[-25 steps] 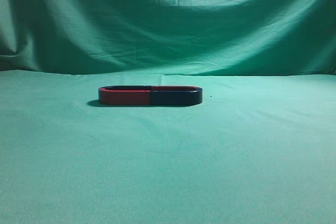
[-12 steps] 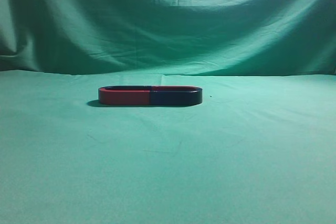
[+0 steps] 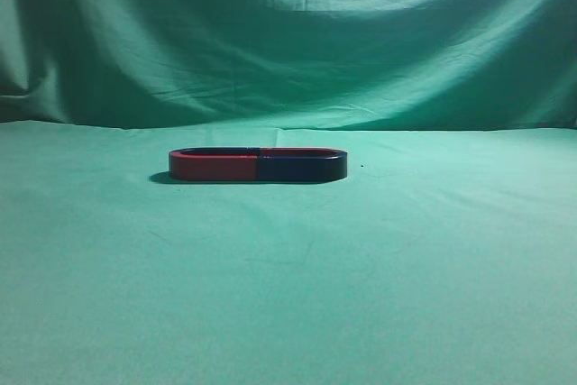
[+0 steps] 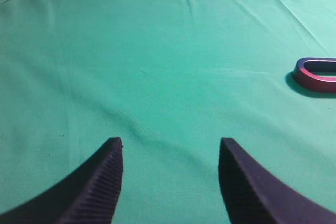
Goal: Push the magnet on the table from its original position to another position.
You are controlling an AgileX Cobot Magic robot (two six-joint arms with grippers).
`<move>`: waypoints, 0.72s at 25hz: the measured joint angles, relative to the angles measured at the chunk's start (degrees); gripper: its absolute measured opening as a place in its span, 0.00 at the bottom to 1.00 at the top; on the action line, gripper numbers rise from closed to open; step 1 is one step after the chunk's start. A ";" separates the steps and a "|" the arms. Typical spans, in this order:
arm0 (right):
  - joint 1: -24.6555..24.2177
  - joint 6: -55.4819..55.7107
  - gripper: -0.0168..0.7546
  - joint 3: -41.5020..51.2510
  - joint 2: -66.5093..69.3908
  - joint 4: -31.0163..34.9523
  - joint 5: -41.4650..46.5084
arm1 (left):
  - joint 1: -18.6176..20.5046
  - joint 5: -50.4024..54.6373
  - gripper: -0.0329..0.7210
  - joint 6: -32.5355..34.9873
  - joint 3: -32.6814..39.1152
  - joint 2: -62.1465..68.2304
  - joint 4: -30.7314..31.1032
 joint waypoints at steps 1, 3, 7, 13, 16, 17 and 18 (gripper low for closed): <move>0.00 0.00 0.02 0.92 -1.27 -0.48 -1.18 | 0.00 0.00 0.54 0.00 0.00 0.00 0.00; 0.00 -0.11 0.02 4.13 -3.98 -1.49 -5.86 | 0.00 0.00 0.54 0.00 0.00 0.00 0.00; -4.67 -1.36 0.02 12.68 -10.55 -3.55 -17.98 | 0.00 0.00 0.54 0.00 0.00 0.00 0.00; -15.27 -2.00 0.02 25.84 -19.29 -4.01 -25.23 | 0.00 0.00 0.54 0.00 0.00 0.00 0.00; -17.13 -2.08 0.02 31.27 -21.67 -4.01 -25.45 | 0.00 0.00 0.54 0.00 0.00 0.00 0.00; -17.22 -2.08 0.02 32.94 -21.88 -4.01 -25.67 | 0.00 0.00 0.54 0.00 0.00 0.00 0.00; -17.22 -2.08 0.02 34.24 -21.89 -4.01 -25.82 | 0.00 0.00 0.54 0.00 0.00 0.00 0.00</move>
